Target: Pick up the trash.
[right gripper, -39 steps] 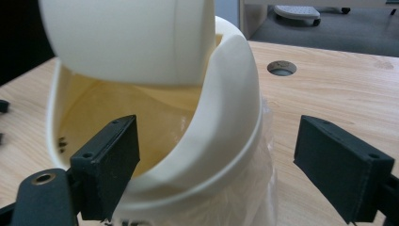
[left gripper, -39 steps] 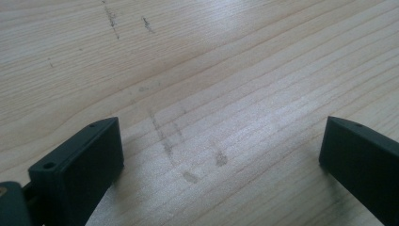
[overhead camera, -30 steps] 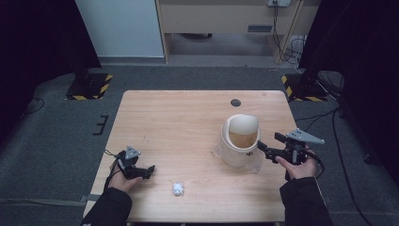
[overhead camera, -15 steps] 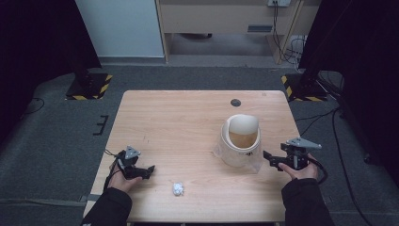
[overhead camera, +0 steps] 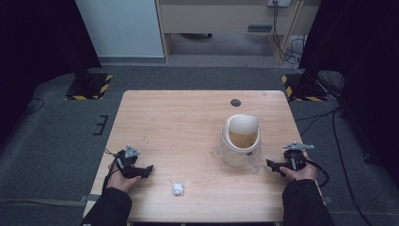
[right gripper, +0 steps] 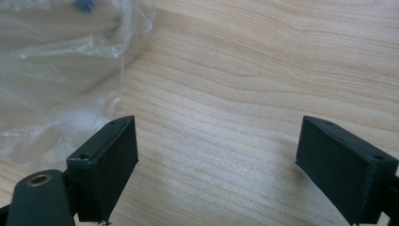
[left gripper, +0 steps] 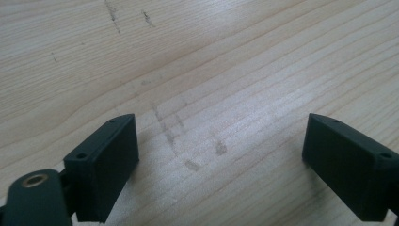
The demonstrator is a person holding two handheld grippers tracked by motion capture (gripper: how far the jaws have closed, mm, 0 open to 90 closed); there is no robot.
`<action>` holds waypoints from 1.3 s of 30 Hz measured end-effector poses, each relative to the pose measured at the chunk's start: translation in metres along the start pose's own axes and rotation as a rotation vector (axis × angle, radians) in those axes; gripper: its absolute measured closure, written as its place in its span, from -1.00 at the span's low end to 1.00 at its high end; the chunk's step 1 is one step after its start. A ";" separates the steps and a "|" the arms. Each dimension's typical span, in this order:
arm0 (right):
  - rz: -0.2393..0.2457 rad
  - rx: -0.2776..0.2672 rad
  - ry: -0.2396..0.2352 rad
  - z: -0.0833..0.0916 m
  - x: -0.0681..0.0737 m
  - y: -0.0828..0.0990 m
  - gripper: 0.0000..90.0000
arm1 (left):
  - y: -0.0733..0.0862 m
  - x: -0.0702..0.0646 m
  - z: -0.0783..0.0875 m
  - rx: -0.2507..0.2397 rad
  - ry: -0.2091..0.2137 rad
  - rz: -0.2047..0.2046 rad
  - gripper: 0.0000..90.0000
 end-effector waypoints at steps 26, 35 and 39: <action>0.084 -0.005 0.012 -0.008 -0.001 0.009 -0.89 | -0.021 -0.037 0.042 -0.196 0.157 -0.068 -0.42; 0.086 -0.013 0.007 -0.008 -0.001 0.010 -0.92 | -0.018 -0.069 0.045 -0.160 0.266 -0.144 -0.32; 0.081 -0.014 0.005 -0.009 0.000 0.010 -0.94 | -0.017 -0.083 0.043 -0.132 0.311 -0.182 -0.29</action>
Point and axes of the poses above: each handheld gripper's, and its own axes: z roughly backward along the jaws, y roughly out of its underside, x roughly to its left, the point moved 3 cm from there along -z, roughly forward along the jaws, and after that the axes turned 2 degrees about -x, right-handed, at the moved point
